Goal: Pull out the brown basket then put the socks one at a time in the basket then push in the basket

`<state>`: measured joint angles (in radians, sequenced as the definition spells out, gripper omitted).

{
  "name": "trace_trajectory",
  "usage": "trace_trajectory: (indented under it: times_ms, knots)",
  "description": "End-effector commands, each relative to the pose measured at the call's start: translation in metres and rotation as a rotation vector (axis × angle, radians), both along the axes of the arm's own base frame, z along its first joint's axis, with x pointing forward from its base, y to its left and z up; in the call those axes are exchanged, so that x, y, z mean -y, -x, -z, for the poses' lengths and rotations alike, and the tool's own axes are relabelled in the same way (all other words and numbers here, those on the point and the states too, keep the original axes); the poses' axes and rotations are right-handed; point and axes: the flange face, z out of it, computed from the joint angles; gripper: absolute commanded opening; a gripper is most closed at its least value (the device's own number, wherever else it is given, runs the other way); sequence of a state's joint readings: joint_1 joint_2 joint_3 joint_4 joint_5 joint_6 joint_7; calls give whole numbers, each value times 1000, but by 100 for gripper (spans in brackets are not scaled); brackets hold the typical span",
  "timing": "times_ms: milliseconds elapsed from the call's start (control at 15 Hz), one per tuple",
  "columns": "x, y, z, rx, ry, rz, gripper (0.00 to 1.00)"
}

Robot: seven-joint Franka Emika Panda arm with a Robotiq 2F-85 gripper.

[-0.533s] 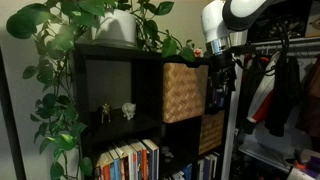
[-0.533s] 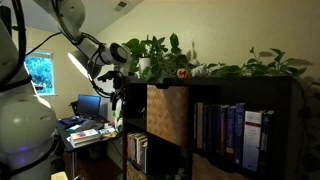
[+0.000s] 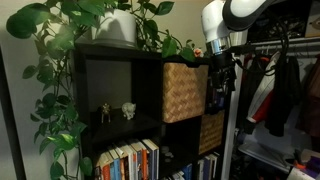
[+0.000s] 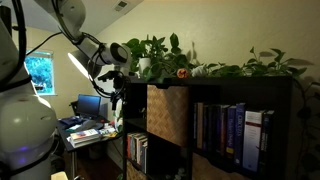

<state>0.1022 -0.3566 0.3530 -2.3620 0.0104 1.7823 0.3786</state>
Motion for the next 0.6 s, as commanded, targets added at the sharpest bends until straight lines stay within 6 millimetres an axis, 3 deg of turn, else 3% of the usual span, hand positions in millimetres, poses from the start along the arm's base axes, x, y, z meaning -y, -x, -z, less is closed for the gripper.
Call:
trace_trajectory:
  times_ms: [0, 533]
  knots:
    - [15, -9, -1, 13, -20, -55, 100]
    - [53, -44, 0, 100, -53, -287, 100]
